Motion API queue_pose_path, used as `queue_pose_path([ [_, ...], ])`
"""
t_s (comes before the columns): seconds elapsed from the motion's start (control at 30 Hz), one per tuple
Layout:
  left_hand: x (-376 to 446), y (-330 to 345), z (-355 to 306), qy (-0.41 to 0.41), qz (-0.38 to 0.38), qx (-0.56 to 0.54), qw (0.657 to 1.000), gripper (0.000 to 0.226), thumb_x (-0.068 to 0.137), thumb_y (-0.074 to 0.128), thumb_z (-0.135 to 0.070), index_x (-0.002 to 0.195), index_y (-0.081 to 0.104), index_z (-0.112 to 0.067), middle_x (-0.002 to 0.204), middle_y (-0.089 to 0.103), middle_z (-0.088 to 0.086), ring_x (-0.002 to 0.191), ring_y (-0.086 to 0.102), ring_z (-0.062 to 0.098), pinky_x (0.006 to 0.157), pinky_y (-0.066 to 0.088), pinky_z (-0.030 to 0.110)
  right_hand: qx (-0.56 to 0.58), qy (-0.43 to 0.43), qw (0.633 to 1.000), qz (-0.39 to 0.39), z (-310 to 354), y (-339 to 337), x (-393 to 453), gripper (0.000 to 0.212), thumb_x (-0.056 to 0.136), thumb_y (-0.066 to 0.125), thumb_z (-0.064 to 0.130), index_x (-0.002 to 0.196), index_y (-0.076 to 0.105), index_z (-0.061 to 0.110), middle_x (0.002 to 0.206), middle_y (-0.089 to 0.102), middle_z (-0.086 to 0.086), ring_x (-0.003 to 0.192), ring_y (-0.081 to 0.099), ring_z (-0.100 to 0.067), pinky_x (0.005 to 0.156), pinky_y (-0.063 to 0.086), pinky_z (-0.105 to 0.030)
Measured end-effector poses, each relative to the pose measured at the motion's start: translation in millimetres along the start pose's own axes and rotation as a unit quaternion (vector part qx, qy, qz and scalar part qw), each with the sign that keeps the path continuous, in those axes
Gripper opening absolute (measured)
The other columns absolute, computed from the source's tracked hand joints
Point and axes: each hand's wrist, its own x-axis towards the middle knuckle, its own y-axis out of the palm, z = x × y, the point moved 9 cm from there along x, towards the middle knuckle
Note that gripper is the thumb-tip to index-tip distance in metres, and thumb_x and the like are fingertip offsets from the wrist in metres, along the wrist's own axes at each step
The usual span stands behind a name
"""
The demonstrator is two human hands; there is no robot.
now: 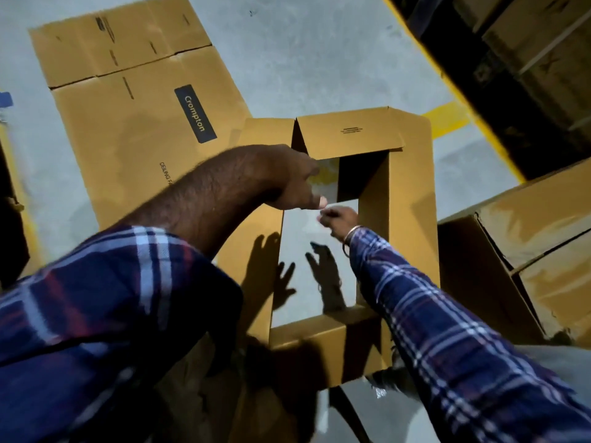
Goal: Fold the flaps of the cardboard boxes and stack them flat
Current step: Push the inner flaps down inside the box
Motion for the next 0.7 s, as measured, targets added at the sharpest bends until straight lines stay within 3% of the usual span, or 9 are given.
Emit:
queue_pose_path([
  [0.03, 4, -1, 2, 0.001, 0.001, -0.005, 1.000, 0.070, 0.103, 0.045, -0.058, 0.161, 0.029, -0.022, 0.158, 0.045, 0.007, 0.142, 0.043, 0.030, 0.112, 0.040, 0.042, 0.062, 0.042, 0.997, -0.018, -6, -4, 26, 0.011, 0.075, 0.083, 0.024, 0.077, 0.072, 0.025, 0.083, 0.069, 0.001, 0.090, 0.066, -0.027, 0.074, 0.051, -0.037],
  [0.1, 11, -4, 6, 0.000, 0.005, -0.017, 1.000, 0.069, 0.103, 0.046, -0.058, 0.161, 0.029, -0.024, 0.155, 0.047, 0.007, 0.139, 0.047, 0.030, 0.111, 0.042, 0.043, 0.122, 0.072, 0.989, -0.034, -12, -10, 82, 0.012, 0.070, 0.076, 0.018, 0.079, 0.069, 0.022, 0.092, 0.071, -0.008, 0.094, 0.068, -0.030, 0.075, 0.051, -0.040],
  [0.23, 22, -5, 15, 0.002, 0.020, -0.035, 0.999, 0.069, 0.102, 0.046, -0.060, 0.158, 0.033, -0.021, 0.152, 0.050, 0.009, 0.135, 0.051, 0.029, 0.109, 0.045, 0.045, 0.146, 0.047, 0.983, -0.101, 39, -42, 109, 0.028, 0.084, 0.069, 0.012, 0.112, 0.071, 0.010, 0.102, 0.068, -0.008, 0.093, 0.060, -0.022, 0.085, 0.048, -0.038],
  [0.33, 30, -8, 19, 0.004, 0.009, -0.048, 0.999, 0.069, 0.101, 0.046, -0.062, 0.157, 0.034, -0.024, 0.152, 0.050, 0.007, 0.133, 0.052, 0.027, 0.105, 0.047, 0.042, 0.098, -0.072, 0.961, -0.248, 89, -80, 94, 0.016, 0.088, 0.062, 0.010, 0.100, 0.071, 0.003, 0.100, 0.069, -0.013, 0.090, 0.059, -0.020, 0.085, 0.045, -0.029],
  [0.4, 37, -11, 24, 0.000, -0.005, -0.047, 0.999, 0.066, 0.100, 0.046, -0.064, 0.154, 0.039, -0.027, 0.146, 0.054, 0.005, 0.129, 0.054, 0.027, 0.099, 0.049, 0.041, 0.049, -0.196, 0.920, -0.337, 129, -98, 77, 0.023, 0.088, 0.060, 0.009, 0.107, 0.067, -0.003, 0.110, 0.064, -0.021, 0.102, 0.060, -0.029, 0.091, 0.044, -0.032],
  [0.47, 43, -12, 27, -0.003, -0.010, -0.040, 0.999, 0.063, 0.099, 0.046, -0.066, 0.151, 0.041, -0.030, 0.139, 0.057, 0.005, 0.126, 0.056, 0.027, 0.089, 0.047, 0.038, -0.007, -0.283, 0.883, -0.373, 167, -106, 73, 0.031, 0.084, 0.062, 0.012, 0.112, 0.064, -0.003, 0.117, 0.058, -0.022, 0.109, 0.057, -0.036, 0.095, 0.043, -0.037],
  [0.57, 50, -11, 26, 0.000, 0.006, -0.042, 0.999, 0.065, 0.099, 0.044, -0.067, 0.154, 0.036, -0.033, 0.140, 0.056, 0.005, 0.130, 0.053, 0.027, 0.083, 0.041, 0.038, -0.153, -0.300, 0.874, -0.349, 211, -109, 92, 0.052, 0.083, 0.067, 0.019, 0.133, 0.057, 0.010, 0.138, 0.050, -0.013, 0.127, 0.048, -0.032, 0.102, 0.040, -0.036],
  [0.7, 59, -10, 25, 0.005, 0.027, -0.037, 0.999, 0.066, 0.099, 0.041, -0.068, 0.153, 0.034, -0.031, 0.149, 0.050, 0.006, 0.133, 0.050, 0.028, 0.082, 0.037, 0.037, -0.341, -0.245, 0.881, -0.218, 229, -95, 139, 0.075, 0.087, 0.075, 0.032, 0.152, 0.039, 0.026, 0.159, 0.033, -0.005, 0.145, 0.031, -0.032, 0.116, 0.033, -0.049],
])
